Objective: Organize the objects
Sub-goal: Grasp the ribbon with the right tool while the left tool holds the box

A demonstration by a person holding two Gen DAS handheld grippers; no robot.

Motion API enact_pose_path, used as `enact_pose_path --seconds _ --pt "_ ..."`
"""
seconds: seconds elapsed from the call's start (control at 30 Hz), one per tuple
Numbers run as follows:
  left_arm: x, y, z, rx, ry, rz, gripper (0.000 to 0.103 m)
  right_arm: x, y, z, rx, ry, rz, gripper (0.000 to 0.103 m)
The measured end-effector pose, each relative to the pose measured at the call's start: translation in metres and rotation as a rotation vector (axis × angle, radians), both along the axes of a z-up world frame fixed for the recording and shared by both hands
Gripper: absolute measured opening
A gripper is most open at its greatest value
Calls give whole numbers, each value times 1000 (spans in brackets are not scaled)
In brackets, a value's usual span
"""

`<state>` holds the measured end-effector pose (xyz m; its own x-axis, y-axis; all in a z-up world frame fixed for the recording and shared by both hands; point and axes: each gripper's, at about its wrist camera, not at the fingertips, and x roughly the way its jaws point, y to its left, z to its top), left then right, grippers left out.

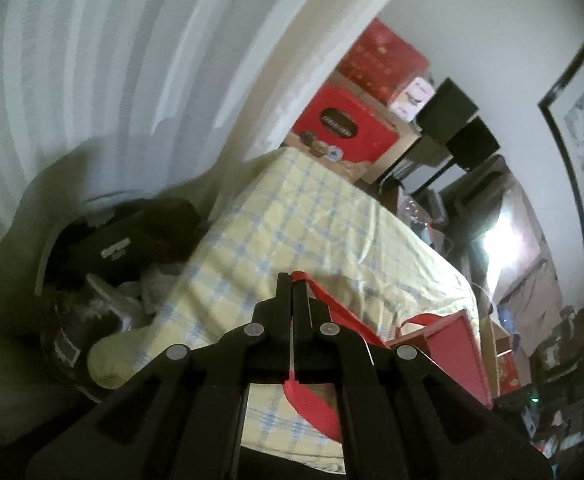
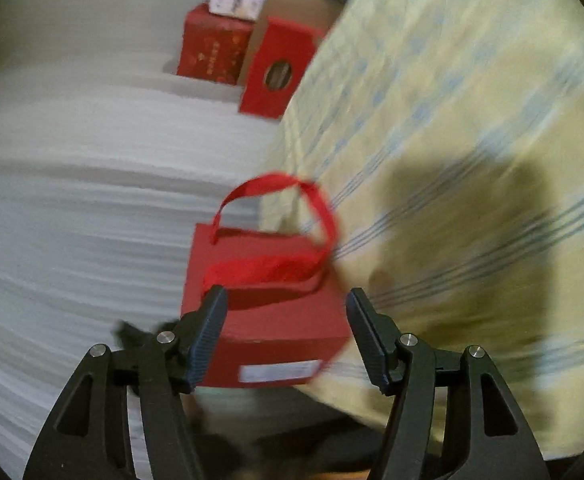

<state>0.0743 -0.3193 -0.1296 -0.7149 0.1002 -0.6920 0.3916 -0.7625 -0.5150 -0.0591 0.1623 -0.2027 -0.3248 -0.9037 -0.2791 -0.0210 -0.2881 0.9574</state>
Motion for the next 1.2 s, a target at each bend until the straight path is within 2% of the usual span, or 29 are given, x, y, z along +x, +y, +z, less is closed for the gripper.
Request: enact_pose_path --seconds 0.17,0.33,0.37,0.4,0.43,0.47,0.6,0.77,0.83,0.87,0.9,0.97,1.0,1.03,1.1,1.2 --pt "2 -8 -9 11 -8 7 1 -20 -35 -28 -218 -164 -15 65" --pt "-2 -7 -13 13 -9 -8 1 -38 -45 -38 -321 -228 -69 65" --pt "-2 -7 -13 13 -10 -9 1 -42 -45 -39 -348 -238 -82 63" --pt "-3 -7 -14 13 -12 -8 1 -45 -45 -39 -371 -241 -96 54" --pt "-3 -7 -15 18 -13 -8 1 -47 -44 -37 -390 -237 -109 47" --pt "-4 -8 -15 23 -13 -8 1 -50 -42 -33 -418 -217 -125 34" --pt "-4 -9 -17 32 -8 -12 1 -56 -30 -10 -469 -115 -144 19" --pt "-4 -9 -17 37 -8 -12 1 -60 -20 11 -492 -47 -157 18" --pt "-4 -8 -16 35 -3 -12 1 -58 -10 16 -436 -46 -176 25" --pt "-3 -9 -16 35 -1 -12 1 -55 -8 14 -410 -62 -189 46" --pt "-3 -9 -16 34 0 -11 1 -50 -2 7 -368 -114 -210 65" --pt "-3 -9 -16 33 -1 -12 1 -40 0 -12 -319 -250 -228 67" --pt "-3 -8 -16 33 -3 -11 1 -33 -1 -28 -308 -365 -222 66" --pt "-3 -8 -17 34 -8 -12 1 -29 -3 -37 -330 -411 -220 61" --pt "-4 -7 -17 39 -11 -18 1 -27 -5 -41 -356 -405 -219 57" --pt "-2 -6 -15 33 -10 -17 1 -19 -3 -36 -370 -409 -245 66"
